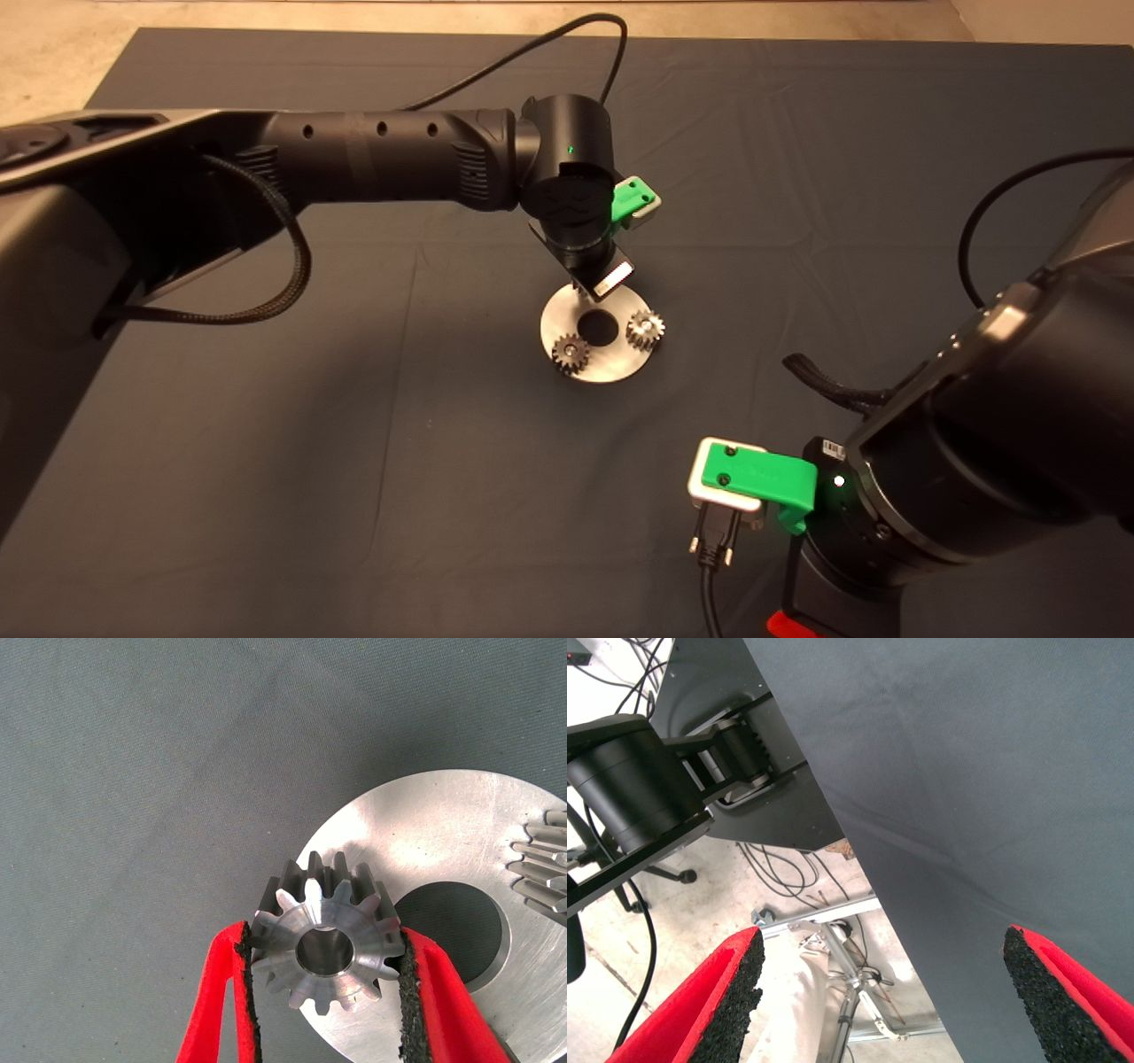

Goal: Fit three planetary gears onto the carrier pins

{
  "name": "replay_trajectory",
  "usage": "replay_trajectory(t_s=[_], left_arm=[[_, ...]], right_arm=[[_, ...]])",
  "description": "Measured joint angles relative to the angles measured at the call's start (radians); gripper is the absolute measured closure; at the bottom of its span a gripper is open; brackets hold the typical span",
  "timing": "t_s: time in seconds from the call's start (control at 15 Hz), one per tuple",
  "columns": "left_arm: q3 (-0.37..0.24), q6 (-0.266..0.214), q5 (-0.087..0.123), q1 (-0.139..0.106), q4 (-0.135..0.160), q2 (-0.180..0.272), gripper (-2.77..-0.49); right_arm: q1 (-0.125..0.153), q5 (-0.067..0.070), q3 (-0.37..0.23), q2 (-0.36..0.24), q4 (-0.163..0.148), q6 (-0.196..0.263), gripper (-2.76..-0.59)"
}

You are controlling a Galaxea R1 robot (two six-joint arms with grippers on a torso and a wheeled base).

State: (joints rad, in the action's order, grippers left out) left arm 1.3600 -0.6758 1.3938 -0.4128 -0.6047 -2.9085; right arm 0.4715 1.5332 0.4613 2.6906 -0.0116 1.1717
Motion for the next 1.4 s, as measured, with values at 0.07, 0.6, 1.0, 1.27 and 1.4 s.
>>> replay_trajectory(t_s=[0.07,0.6,1.0,1.27,1.4], left_arm=[[0.0,0.0,0.0,0.0,-0.002,0.0,-0.64],[0.0,0.0,-0.001,0.0,-0.003,0.0,-0.64],[0.0,0.0,-0.001,0.0,-0.003,0.0,-0.64],[0.0,0.0,0.0,0.005,-0.005,-0.001,-0.64],[0.0,0.0,-0.001,0.005,-0.007,-0.001,-0.64]], right_arm=[[0.0,0.0,0.0,0.0,0.0,0.0,-2.0],[0.0,0.0,0.0,0.0,0.0,0.0,-2.0],[0.0,0.0,0.0,0.0,0.0,0.0,-2.0],[0.0,0.0,0.0,0.0,0.0,0.0,-2.0],[0.0,0.0,0.0,0.0,0.0,0.0,-2.0]])
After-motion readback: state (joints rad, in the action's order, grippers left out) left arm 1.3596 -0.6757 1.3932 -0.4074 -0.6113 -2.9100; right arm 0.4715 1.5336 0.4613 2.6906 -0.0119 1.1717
